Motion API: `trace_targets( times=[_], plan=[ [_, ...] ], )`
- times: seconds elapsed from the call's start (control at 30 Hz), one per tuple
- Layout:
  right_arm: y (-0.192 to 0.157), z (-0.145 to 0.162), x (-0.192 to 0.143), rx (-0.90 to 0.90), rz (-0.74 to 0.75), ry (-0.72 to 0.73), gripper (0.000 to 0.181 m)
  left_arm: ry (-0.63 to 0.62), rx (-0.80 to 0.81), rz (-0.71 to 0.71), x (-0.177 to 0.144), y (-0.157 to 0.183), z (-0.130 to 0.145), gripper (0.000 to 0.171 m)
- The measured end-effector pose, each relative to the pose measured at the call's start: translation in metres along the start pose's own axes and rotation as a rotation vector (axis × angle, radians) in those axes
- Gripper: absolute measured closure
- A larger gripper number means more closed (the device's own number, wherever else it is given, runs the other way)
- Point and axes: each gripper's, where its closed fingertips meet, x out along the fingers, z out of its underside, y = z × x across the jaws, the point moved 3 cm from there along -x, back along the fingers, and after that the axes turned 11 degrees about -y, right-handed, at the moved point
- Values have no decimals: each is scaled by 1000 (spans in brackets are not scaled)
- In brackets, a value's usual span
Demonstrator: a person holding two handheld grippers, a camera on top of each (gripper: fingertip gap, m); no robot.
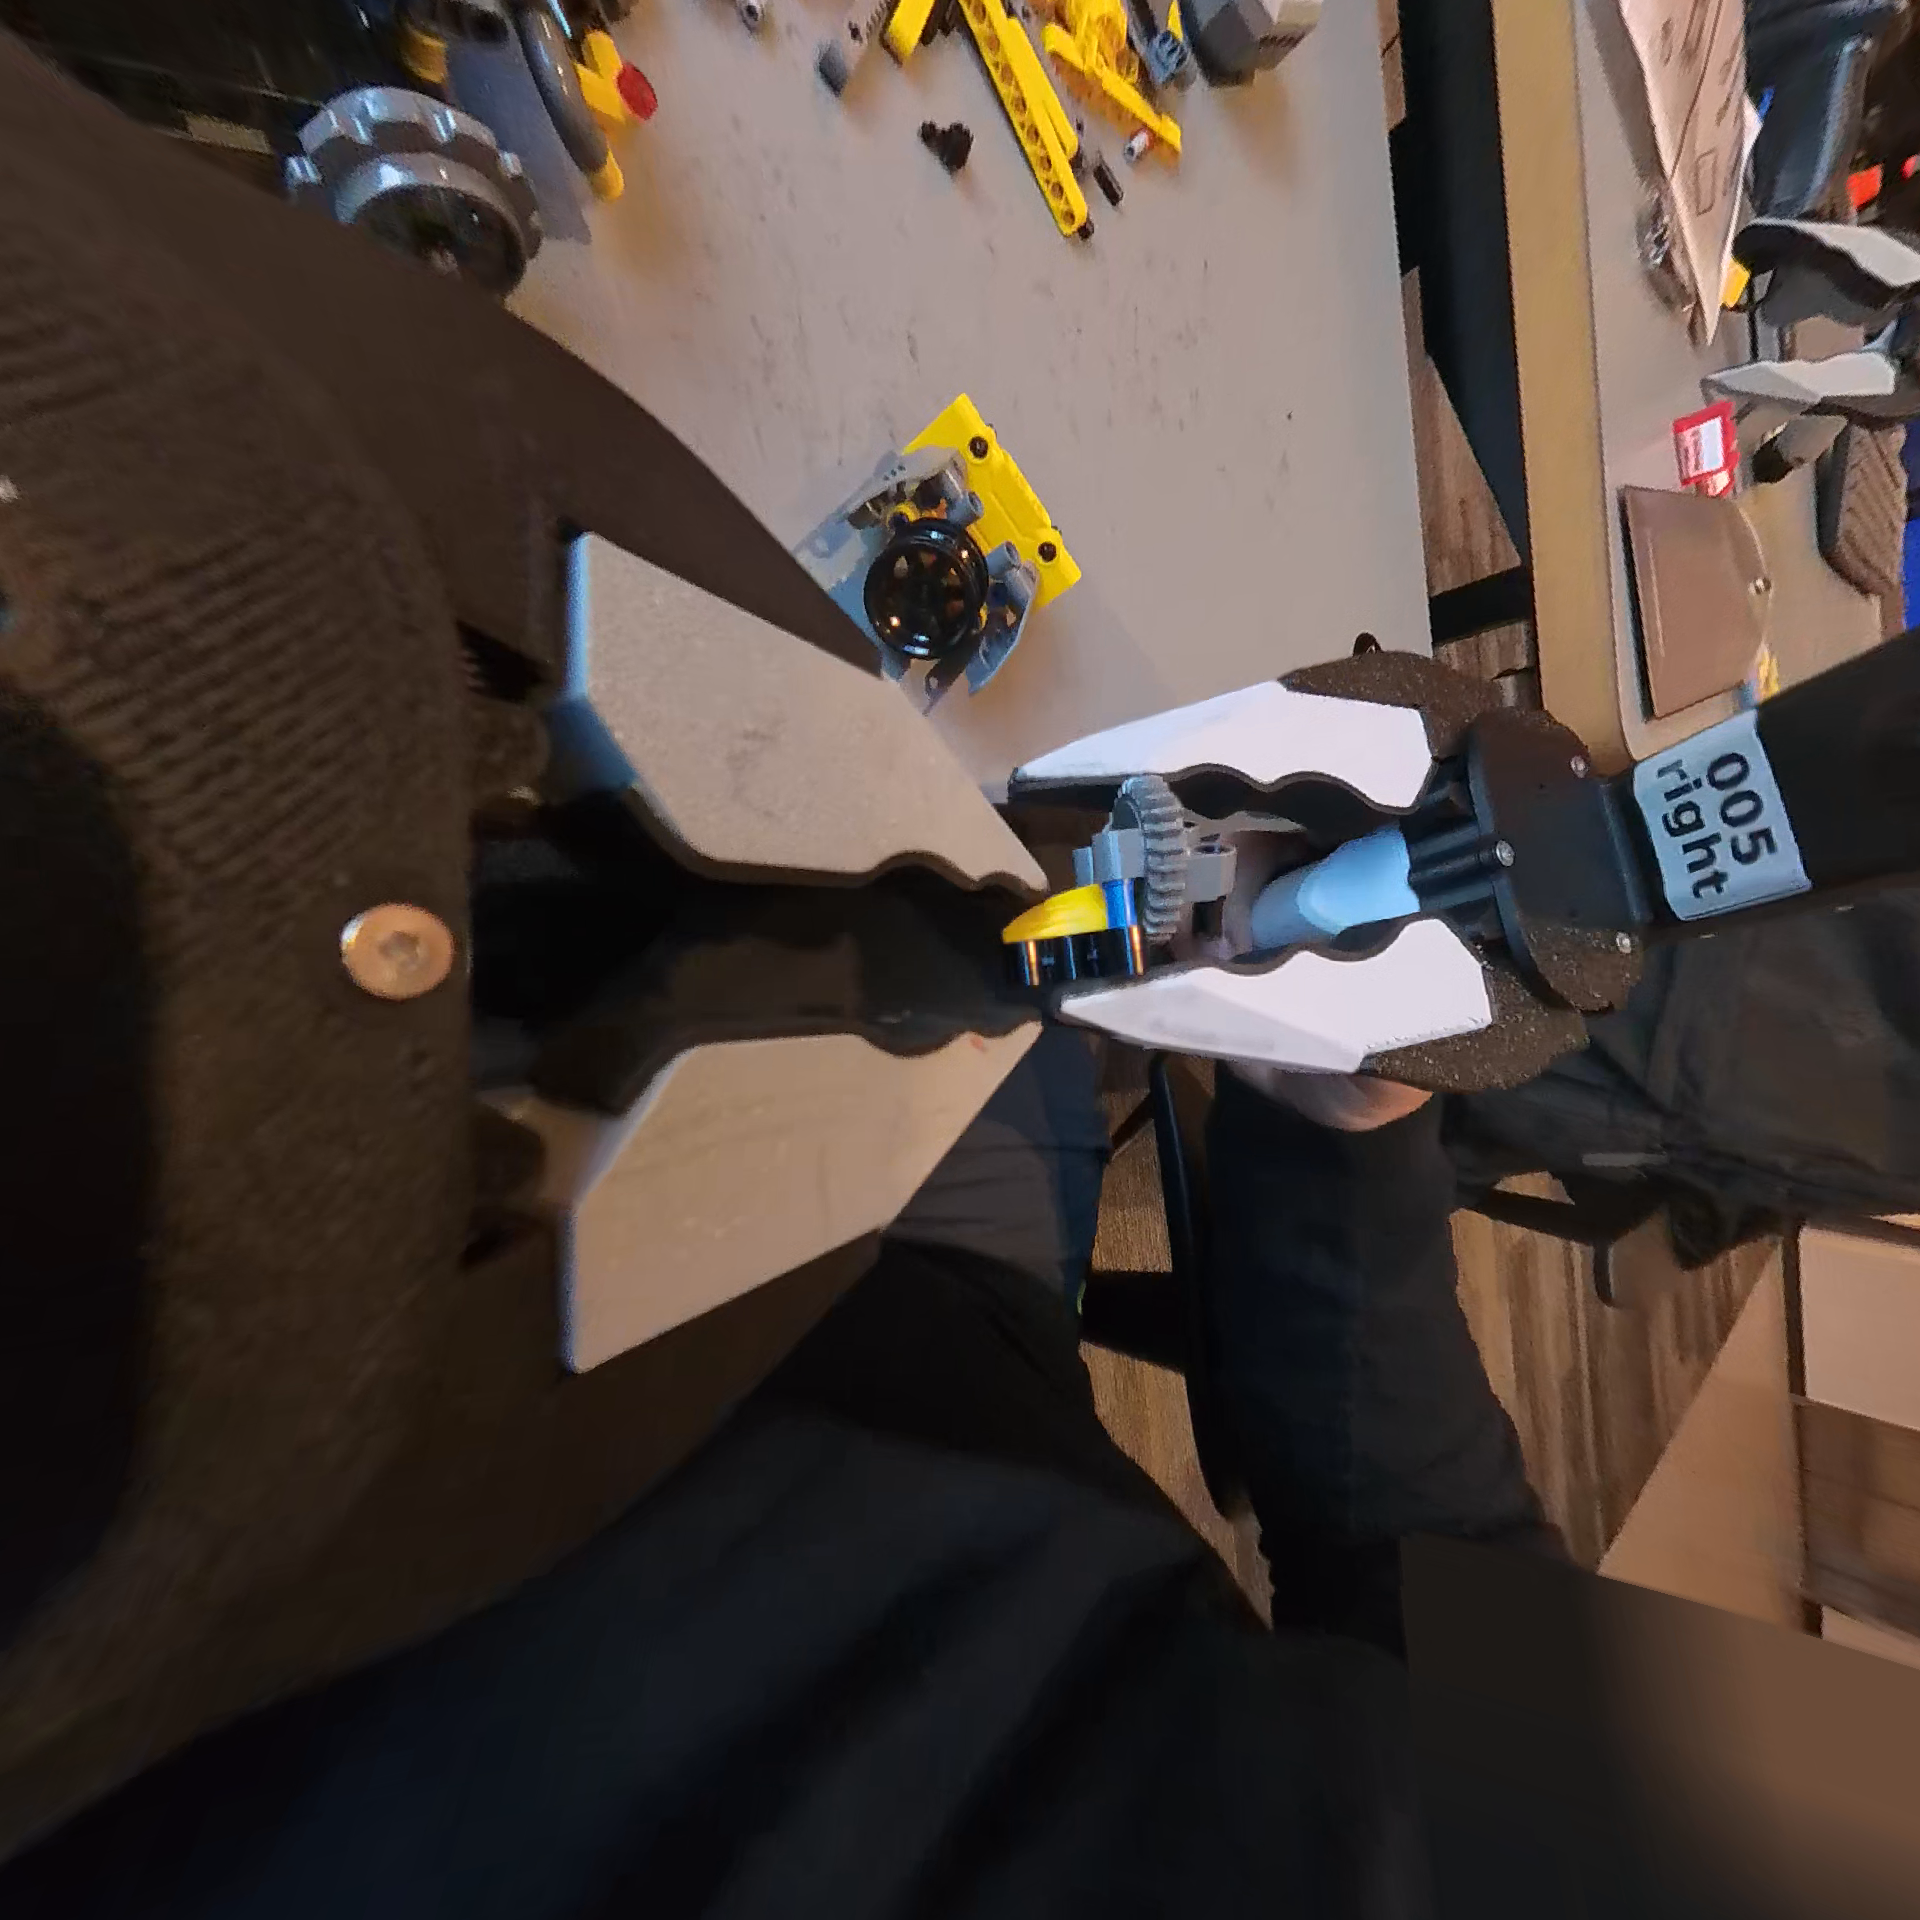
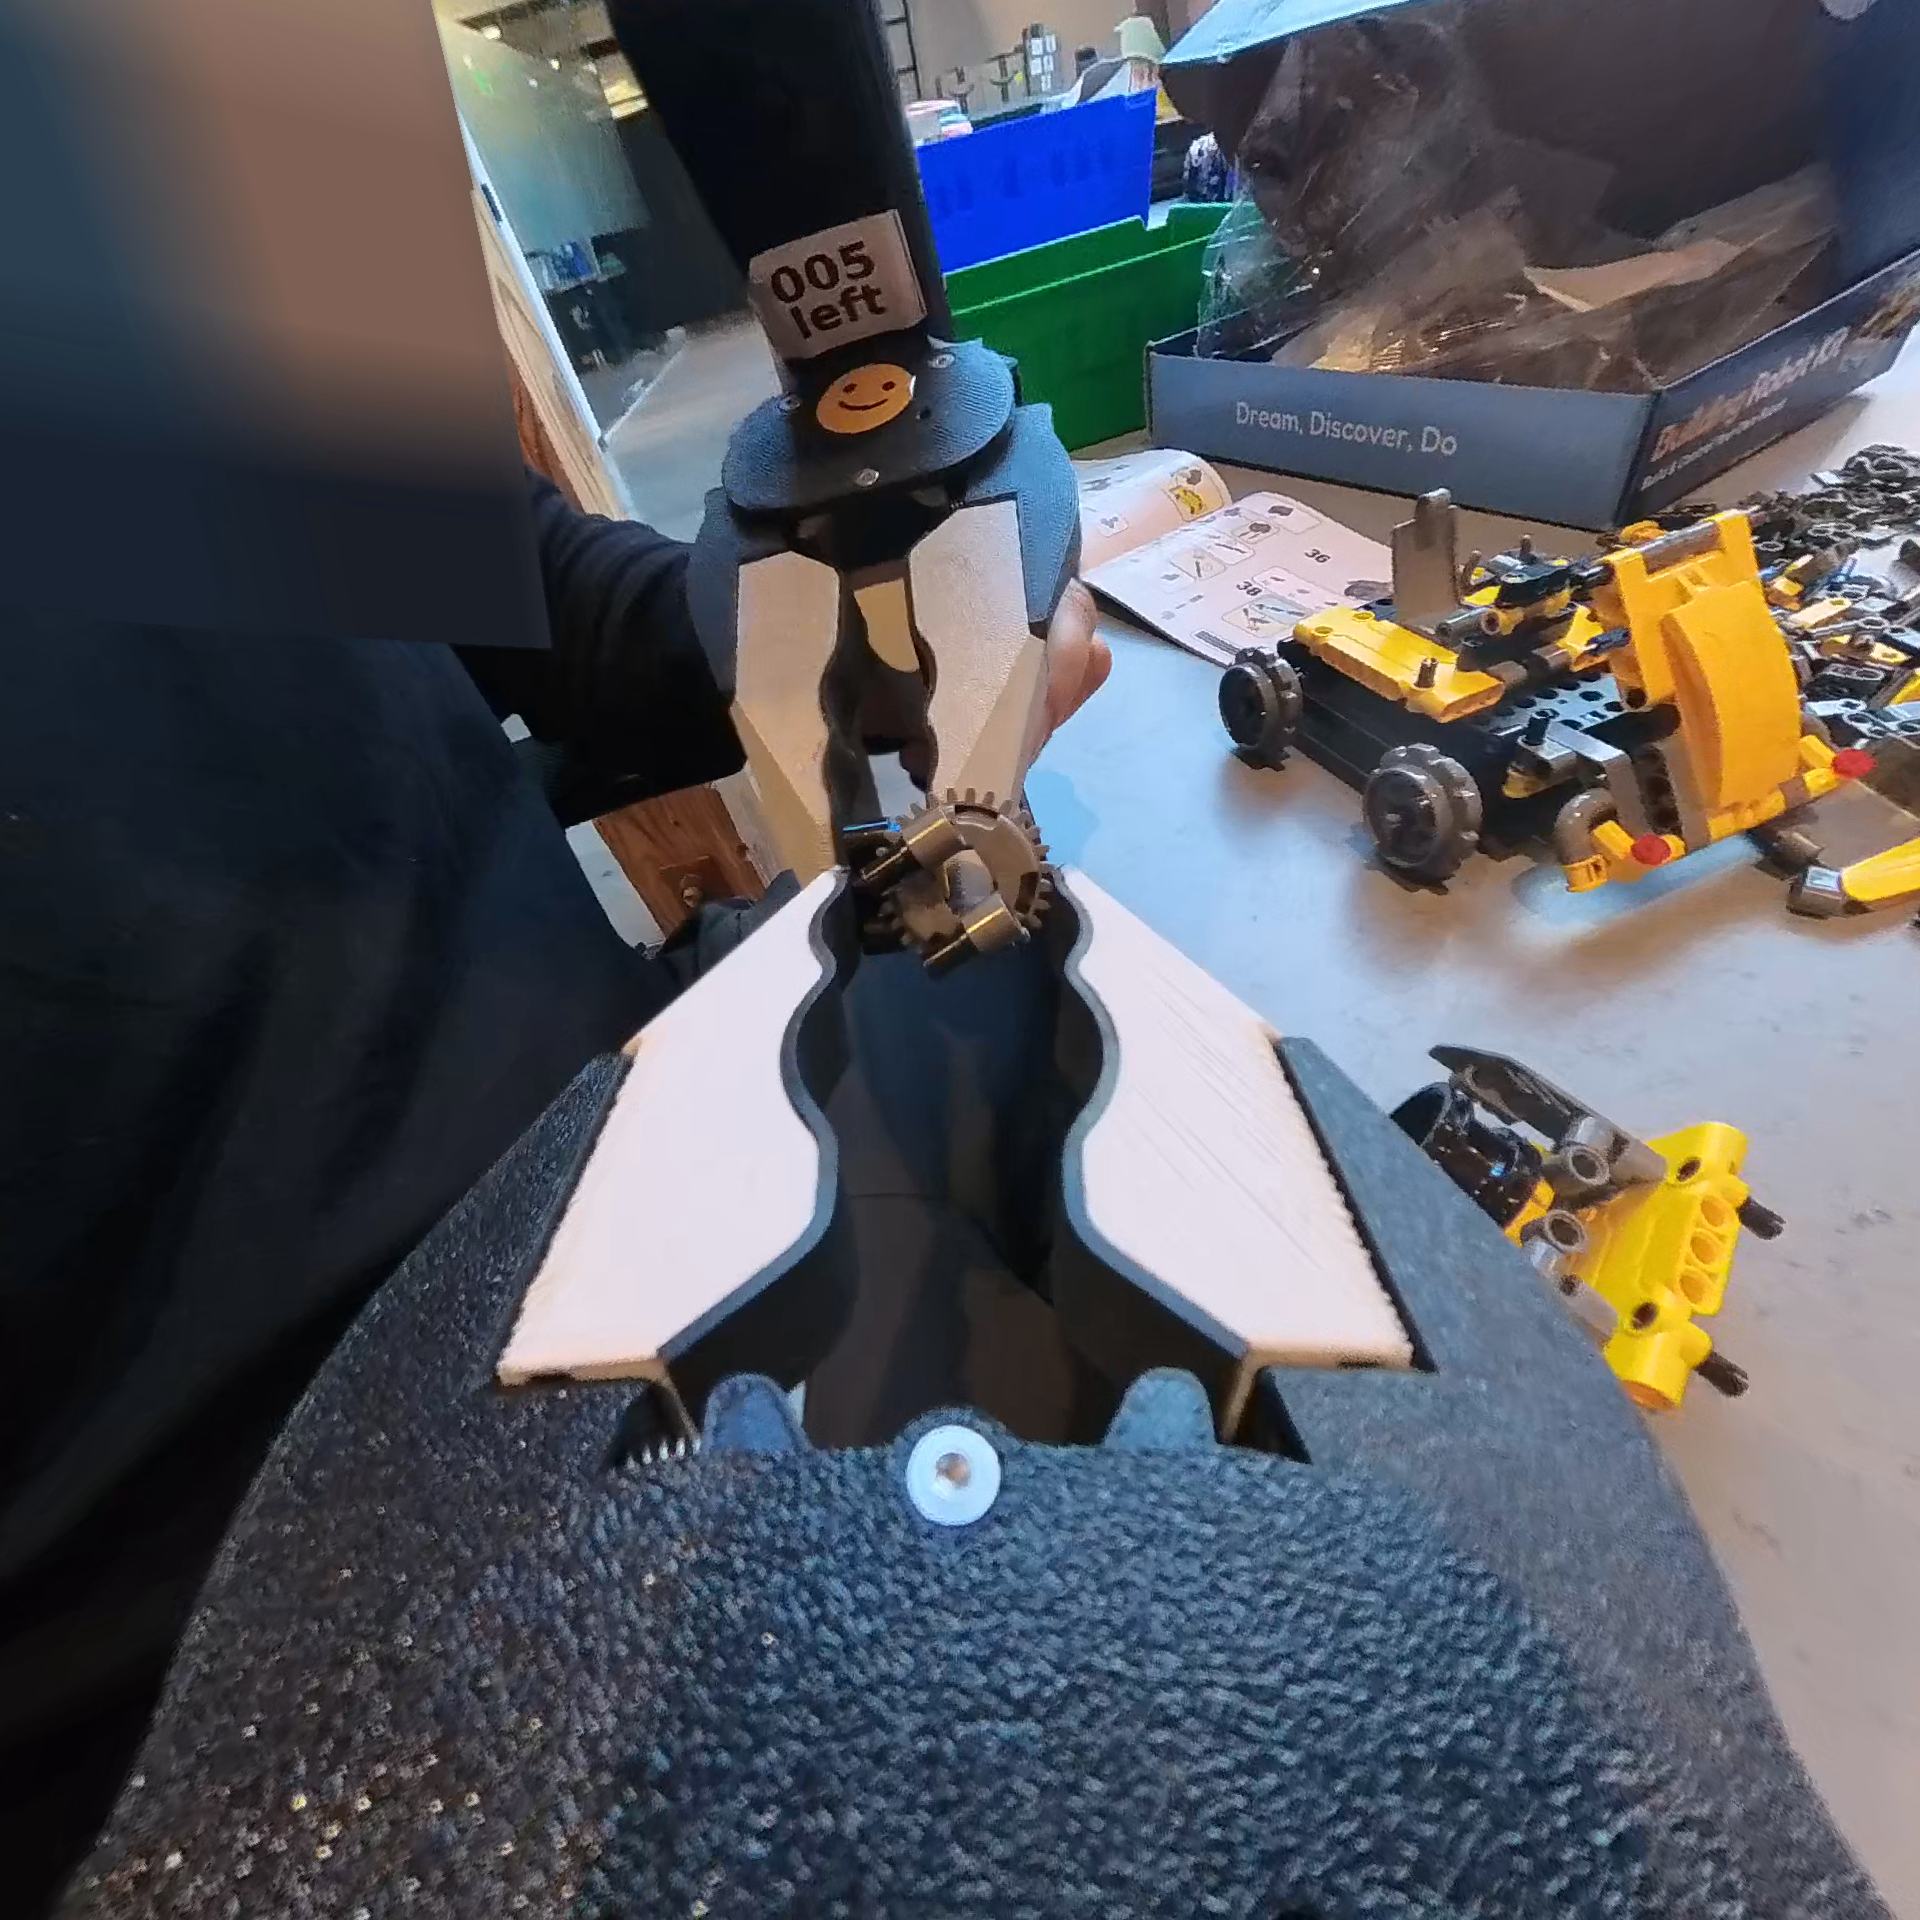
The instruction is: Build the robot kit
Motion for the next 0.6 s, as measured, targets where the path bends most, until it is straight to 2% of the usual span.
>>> trace_targets(
  times=[0.07, 0.1, 0.13, 0.17, 0.27, 0.6],
  plan=[
    [-1, 1, 1, 2, -7, 1, 146, -10, 27, -21, -1, 0, 1, 158],
    [-3, 2, 1, -12, -11, -1, 163, -22, 42, -38, -1, -1, 2, 159],
    [-6, 2, 1, -28, -11, 5, 164, -23, 44, -63, -3, -4, 2, 160],
    [-8, 1, 1, -35, -14, 10, 165, -14, 25, -27, -5, -2, 1, 161],
    [-8, 0, 0, -24, -27, 9, 166, 11, -25, 35, -7, -2, -1, 162],
    [9, 13, 3, 30, -13, -53, 165, -68, -59, -33, 3, -14, 13, 161]
  ],
)
